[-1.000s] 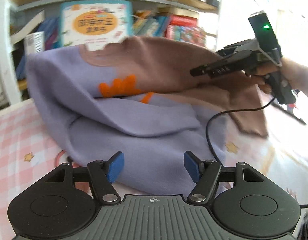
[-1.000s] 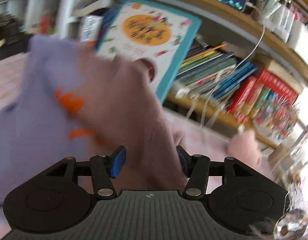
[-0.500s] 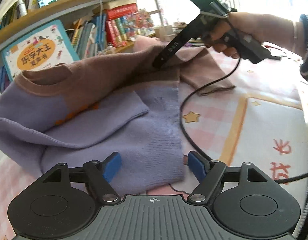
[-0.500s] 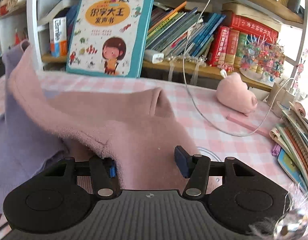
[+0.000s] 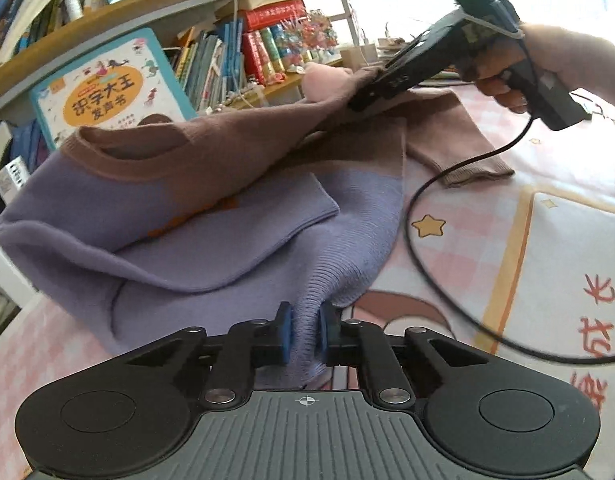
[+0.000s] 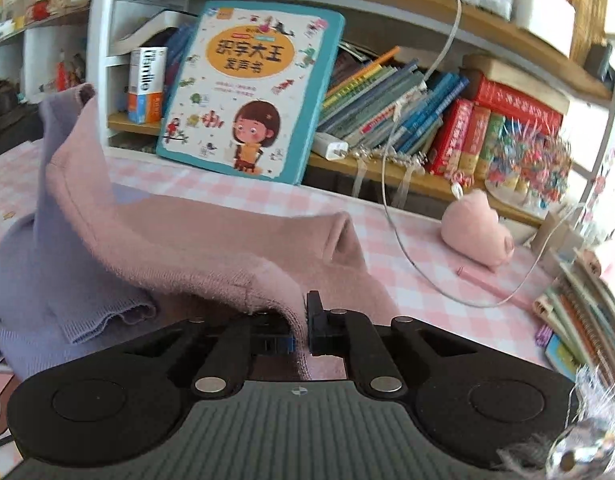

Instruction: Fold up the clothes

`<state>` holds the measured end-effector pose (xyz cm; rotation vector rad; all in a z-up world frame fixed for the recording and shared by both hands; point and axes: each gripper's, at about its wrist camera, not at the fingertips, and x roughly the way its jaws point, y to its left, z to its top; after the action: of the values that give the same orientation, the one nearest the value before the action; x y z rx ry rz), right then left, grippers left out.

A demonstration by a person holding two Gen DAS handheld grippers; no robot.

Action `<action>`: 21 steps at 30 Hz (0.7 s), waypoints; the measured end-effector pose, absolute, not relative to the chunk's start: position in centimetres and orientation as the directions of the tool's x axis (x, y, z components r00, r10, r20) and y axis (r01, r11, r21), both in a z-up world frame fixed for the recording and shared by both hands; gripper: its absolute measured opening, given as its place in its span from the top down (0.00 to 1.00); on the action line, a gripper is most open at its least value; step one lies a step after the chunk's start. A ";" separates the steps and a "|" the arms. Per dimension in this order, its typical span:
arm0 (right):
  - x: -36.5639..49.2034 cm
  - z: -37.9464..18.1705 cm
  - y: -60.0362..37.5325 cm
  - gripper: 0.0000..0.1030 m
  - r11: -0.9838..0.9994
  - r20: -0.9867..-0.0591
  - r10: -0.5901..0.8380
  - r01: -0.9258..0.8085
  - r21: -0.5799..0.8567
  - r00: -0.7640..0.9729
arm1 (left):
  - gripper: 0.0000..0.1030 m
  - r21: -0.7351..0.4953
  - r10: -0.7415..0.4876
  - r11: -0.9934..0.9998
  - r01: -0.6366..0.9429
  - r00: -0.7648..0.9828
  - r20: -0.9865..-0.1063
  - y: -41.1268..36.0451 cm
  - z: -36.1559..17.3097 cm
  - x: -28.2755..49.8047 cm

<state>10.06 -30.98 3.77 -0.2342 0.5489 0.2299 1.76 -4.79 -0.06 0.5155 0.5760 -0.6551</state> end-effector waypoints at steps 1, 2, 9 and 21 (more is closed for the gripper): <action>9.5 4.1 -30.8 0.95 0.942 -0.538 0.157 -0.288 -0.169 0.828 | 0.89 0.240 -0.420 0.688 0.685 0.646 -0.638 -3.9 0.2 1.5; 8.8 4.4 -30.5 0.95 0.936 -0.540 0.164 -0.303 -0.179 0.826 | 0.89 0.215 -0.432 0.696 0.685 0.639 -0.636 -2.9 0.6 1.1; 2.4 6.9 -28.7 0.95 0.869 -0.585 0.253 -0.446 -0.212 0.771 | 0.89 0.013 -0.566 0.717 0.697 0.592 -0.575 4.4 4.4 -4.1; 3.2 10.2 -27.5 0.95 0.824 -0.607 0.254 -0.497 -0.272 0.753 | 0.49 -0.068 -0.632 0.754 0.653 0.694 -0.344 9.5 9.2 -4.9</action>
<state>3.17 -27.51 10.22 -0.4397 0.5866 0.4249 -4.94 9.49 9.15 0.0613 0.3611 -0.7175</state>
